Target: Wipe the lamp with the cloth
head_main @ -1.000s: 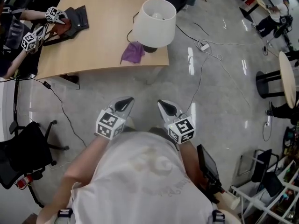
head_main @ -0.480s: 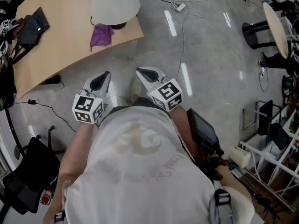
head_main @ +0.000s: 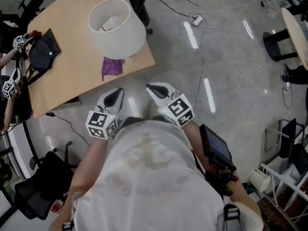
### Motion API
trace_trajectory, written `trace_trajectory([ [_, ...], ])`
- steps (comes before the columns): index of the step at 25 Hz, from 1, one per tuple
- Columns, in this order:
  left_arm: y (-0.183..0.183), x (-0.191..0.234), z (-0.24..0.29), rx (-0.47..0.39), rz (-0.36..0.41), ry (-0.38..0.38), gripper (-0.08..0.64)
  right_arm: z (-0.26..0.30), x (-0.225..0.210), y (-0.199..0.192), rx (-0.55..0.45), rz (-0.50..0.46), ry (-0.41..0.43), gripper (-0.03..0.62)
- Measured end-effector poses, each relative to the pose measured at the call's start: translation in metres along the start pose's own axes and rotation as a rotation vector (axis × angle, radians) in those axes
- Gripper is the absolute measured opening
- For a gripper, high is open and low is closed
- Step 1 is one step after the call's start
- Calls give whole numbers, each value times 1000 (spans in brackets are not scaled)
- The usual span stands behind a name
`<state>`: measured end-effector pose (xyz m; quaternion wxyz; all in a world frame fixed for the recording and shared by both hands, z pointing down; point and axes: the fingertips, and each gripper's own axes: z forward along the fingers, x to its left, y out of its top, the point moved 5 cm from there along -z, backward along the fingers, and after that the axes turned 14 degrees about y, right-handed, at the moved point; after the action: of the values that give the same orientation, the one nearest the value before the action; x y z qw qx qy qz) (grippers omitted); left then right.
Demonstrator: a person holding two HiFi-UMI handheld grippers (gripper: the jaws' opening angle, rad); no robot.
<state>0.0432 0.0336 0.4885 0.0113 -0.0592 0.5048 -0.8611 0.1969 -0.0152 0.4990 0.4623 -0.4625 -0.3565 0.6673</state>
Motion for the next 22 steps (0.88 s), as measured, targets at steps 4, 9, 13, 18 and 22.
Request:
trace_trajectory([
  [4, 0, 7, 7, 26, 8, -7, 2, 12, -12, -5, -13, 31, -1, 14],
  [9, 2, 25, 14, 53, 16, 1, 2, 39, -18, -7, 15, 55, 29, 14],
  [13, -7, 43, 18, 76, 15, 0, 2, 66, -10, -11, 50, 62, 55, 14],
  [18, -25, 79, 18, 109, 39, -21, 2, 109, -4, -17, 94, 86, 18, 14],
  [22, -31, 95, 21, 128, 83, -58, 2, 129, -4, -24, 128, 130, -39, 14],
])
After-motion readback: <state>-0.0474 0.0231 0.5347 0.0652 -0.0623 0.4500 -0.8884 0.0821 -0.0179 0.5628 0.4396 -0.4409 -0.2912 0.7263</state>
